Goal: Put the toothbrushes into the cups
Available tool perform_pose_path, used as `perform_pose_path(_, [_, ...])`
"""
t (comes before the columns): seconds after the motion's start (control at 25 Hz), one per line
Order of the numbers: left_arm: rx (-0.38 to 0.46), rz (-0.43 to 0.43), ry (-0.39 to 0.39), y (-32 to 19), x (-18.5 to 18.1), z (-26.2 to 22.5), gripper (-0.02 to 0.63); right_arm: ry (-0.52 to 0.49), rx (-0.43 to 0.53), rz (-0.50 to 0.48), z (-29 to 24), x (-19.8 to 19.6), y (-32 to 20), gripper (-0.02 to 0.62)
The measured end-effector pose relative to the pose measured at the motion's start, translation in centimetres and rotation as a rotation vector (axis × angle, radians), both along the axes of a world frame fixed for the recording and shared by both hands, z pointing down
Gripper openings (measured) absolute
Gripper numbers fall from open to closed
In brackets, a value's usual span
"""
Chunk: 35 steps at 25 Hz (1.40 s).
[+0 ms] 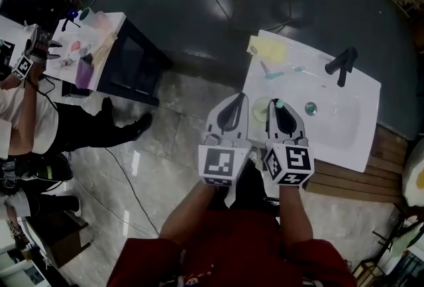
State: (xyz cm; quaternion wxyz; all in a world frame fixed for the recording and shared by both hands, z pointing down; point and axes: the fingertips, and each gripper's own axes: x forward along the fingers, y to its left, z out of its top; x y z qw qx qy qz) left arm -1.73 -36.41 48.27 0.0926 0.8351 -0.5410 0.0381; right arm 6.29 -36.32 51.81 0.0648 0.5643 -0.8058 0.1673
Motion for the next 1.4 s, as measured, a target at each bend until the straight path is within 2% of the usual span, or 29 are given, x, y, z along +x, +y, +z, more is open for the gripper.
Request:
perform_pose_path(0.76, [-0.087,0.006,-0.003,-0.8,0.1,4.9,0.028,0.031,-0.084,-0.007,4.5,-0.3,-0.6,0.046])
perform_pose_path(1.4, [-0.101,0.02,-0.007,-0.5,0.4,5.3,0.028,0.07,-0.063,-0.007,4.4,-0.5,-0.9,0.049])
